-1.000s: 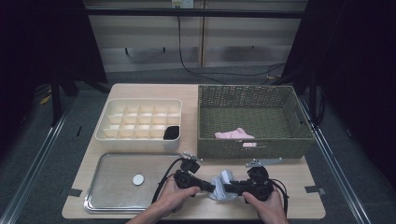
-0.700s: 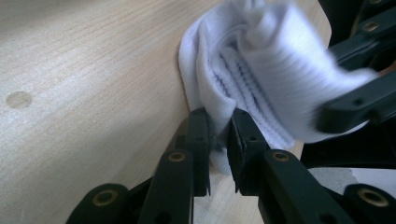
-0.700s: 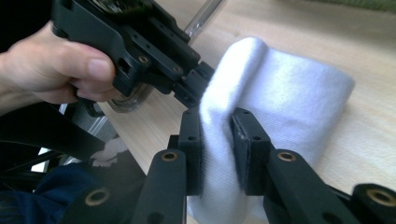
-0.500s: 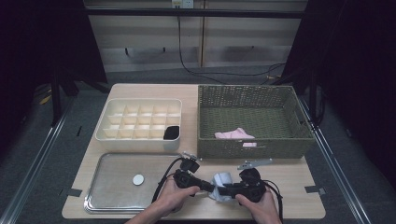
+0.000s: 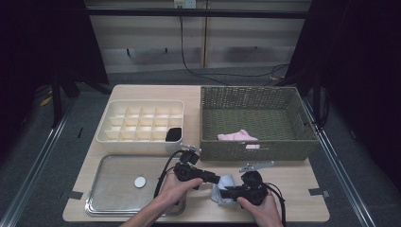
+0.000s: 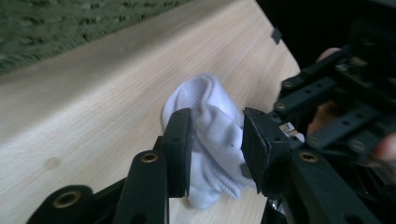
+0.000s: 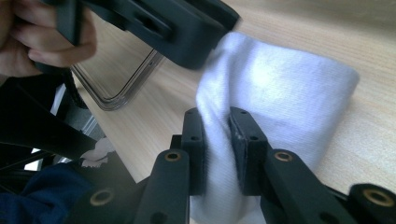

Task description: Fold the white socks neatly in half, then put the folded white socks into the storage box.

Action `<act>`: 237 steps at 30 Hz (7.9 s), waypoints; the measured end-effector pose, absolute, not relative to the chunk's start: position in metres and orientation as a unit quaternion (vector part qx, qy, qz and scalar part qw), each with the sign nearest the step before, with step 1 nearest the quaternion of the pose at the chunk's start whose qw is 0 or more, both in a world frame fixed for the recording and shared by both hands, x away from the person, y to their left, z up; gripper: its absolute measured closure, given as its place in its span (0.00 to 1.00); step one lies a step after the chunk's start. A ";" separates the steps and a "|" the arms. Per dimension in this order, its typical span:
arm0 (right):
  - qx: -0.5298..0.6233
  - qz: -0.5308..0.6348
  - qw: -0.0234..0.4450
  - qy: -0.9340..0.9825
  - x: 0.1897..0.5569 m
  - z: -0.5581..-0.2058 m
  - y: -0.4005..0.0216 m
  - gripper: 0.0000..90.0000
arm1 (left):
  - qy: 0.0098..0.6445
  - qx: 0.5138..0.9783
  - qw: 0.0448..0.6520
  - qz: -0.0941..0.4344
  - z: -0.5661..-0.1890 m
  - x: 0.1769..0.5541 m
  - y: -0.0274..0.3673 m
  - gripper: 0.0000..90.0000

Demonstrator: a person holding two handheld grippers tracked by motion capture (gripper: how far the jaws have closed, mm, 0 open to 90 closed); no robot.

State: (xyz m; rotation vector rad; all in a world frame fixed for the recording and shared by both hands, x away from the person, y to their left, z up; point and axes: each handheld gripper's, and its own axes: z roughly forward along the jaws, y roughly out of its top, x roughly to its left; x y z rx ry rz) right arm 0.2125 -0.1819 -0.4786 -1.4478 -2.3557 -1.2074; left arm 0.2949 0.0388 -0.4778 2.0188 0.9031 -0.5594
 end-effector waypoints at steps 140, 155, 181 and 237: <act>-0.561 -0.418 -0.014 -0.714 0.196 -0.465 -0.263 0.36 | 0.380 0.834 0.375 -0.136 -0.417 0.311 0.123 0.71; -0.561 -0.414 -0.008 -0.717 0.200 -0.468 -0.262 0.36 | 0.409 0.827 0.372 -0.108 -0.380 0.334 0.154 0.71; -0.565 -0.418 -0.012 -0.711 0.201 -0.466 -0.269 0.34 | 0.448 0.830 0.325 -0.067 -0.357 0.382 0.180 0.71; -0.569 -0.408 -0.001 -0.714 0.201 -0.471 -0.268 0.33 | 0.487 0.857 0.166 -0.032 -0.403 0.455 0.161 0.71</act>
